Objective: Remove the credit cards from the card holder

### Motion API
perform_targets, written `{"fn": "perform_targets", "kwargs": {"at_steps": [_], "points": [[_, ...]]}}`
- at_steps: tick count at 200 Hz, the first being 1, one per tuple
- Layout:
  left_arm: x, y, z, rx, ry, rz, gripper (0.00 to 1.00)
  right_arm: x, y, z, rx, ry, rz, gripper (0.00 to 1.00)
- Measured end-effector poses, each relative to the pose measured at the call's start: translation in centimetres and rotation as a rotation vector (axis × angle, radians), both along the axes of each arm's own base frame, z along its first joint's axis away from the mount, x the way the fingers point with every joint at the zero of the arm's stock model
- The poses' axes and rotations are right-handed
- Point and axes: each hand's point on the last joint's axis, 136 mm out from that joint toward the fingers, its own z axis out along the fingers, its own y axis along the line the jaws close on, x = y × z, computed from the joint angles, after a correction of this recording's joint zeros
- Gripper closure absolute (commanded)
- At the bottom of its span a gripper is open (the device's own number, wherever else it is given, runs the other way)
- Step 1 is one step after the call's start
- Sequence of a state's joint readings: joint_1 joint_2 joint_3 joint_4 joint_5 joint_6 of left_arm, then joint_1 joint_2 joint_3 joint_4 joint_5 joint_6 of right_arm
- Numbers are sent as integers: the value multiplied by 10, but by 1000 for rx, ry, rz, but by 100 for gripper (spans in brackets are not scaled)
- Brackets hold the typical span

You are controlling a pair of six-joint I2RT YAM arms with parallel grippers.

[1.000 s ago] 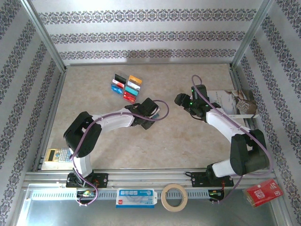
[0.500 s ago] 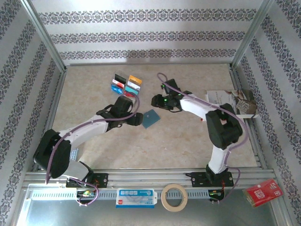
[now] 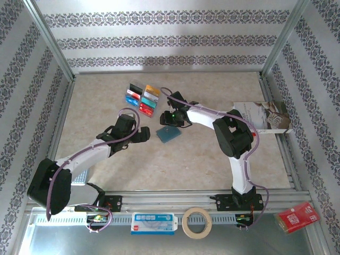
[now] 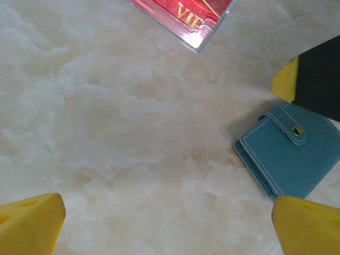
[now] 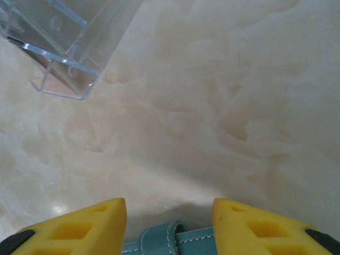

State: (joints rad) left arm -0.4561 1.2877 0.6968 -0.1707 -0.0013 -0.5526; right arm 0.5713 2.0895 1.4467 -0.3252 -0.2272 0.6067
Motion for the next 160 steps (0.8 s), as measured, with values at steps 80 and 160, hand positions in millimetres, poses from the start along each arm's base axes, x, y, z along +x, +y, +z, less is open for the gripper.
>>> {"fn": "perform_targets", "kwargs": {"at_steps": [80,160], "points": [[-10,-36,-9,-214,162,-18,14,-75,-53,7,-33,106,-198,49],[-12,-78,-11,-467,244,-18,26,-55,-57,20,-92,-19,-94,51]]}}
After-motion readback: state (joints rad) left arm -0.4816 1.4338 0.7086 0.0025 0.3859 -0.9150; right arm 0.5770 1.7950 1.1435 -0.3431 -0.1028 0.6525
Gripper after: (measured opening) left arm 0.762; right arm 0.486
